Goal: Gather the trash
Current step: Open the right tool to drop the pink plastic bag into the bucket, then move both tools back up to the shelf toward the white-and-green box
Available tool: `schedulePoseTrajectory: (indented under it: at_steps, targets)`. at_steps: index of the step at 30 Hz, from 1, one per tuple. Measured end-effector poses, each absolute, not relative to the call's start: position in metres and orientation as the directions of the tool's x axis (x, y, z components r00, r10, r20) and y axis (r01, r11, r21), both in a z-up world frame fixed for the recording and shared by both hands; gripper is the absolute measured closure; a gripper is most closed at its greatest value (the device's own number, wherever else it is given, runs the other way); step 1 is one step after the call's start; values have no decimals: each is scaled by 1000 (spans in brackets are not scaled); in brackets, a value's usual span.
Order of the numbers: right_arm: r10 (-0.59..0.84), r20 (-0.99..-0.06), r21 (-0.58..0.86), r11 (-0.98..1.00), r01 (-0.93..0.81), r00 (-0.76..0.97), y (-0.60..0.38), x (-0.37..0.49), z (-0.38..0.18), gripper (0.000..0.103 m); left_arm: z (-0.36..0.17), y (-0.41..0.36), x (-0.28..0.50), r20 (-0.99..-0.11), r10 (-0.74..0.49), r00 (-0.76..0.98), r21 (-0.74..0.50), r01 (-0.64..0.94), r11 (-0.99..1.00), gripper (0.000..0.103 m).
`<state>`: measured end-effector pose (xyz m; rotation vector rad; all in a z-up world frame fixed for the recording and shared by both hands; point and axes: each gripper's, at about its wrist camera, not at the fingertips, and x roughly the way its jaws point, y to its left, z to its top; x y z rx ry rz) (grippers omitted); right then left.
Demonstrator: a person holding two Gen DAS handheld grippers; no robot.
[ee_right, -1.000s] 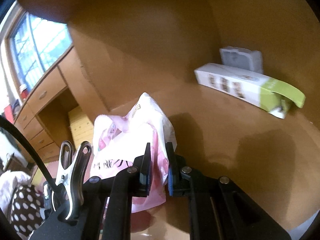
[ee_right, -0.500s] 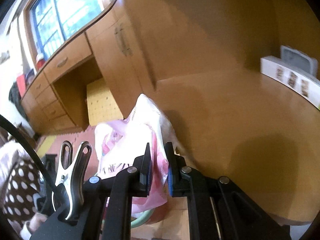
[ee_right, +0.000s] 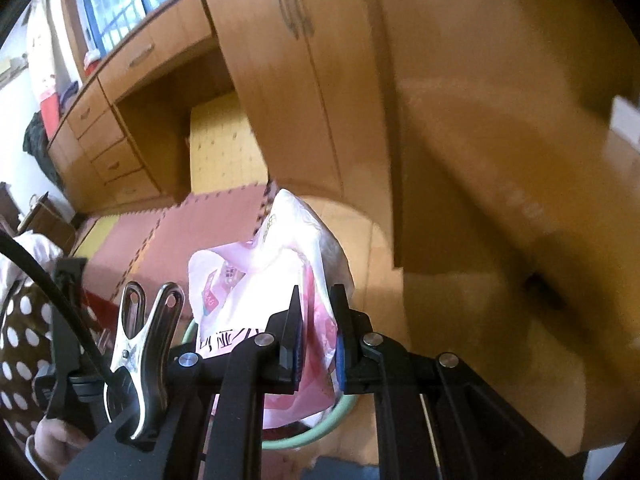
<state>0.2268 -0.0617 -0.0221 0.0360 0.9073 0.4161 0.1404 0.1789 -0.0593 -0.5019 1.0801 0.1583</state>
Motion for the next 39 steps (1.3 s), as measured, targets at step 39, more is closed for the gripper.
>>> schedulePoseTrajectory:
  at_steps: [39]
  targets:
    - [329,-854,188,917,-352,403,6,245,-89,61,-62,196,134,-874,-130,468,-325,-366,872,14]
